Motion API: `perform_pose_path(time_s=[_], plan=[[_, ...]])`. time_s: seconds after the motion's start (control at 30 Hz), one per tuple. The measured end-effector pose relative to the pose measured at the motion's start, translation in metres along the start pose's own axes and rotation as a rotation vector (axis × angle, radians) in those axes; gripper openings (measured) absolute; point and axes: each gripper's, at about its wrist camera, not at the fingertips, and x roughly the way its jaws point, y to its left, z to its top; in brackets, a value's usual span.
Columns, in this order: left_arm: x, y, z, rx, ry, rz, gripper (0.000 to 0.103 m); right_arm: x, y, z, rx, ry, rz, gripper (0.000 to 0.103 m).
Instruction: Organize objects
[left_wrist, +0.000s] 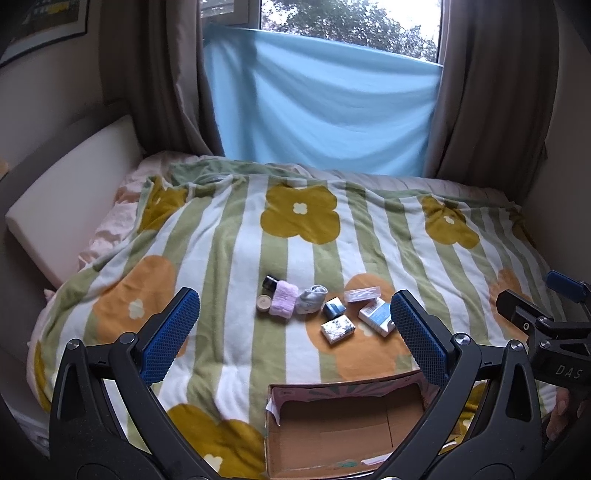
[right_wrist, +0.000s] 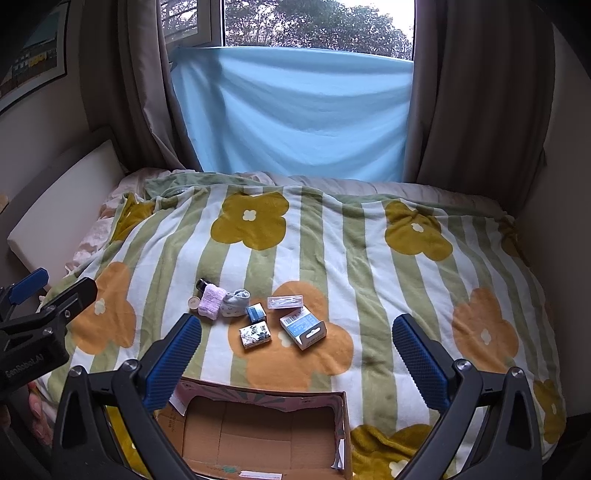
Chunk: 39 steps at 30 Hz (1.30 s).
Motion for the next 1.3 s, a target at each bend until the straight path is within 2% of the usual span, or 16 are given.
perform_pose_path(time_s=[1.27, 1.3], plan=[[0.002, -0.004, -0.013, -0.012, 0.022, -0.004, 0.103, 0.007, 0.001, -0.002, -0.027, 0.012, 0.071, 0.103], [0.002, -0.004, -0.015, -0.039, 0.022, 0.028, 0.103, 0.006, 0.002, -0.002, -0.026, 0.012, 0.073, 0.103]])
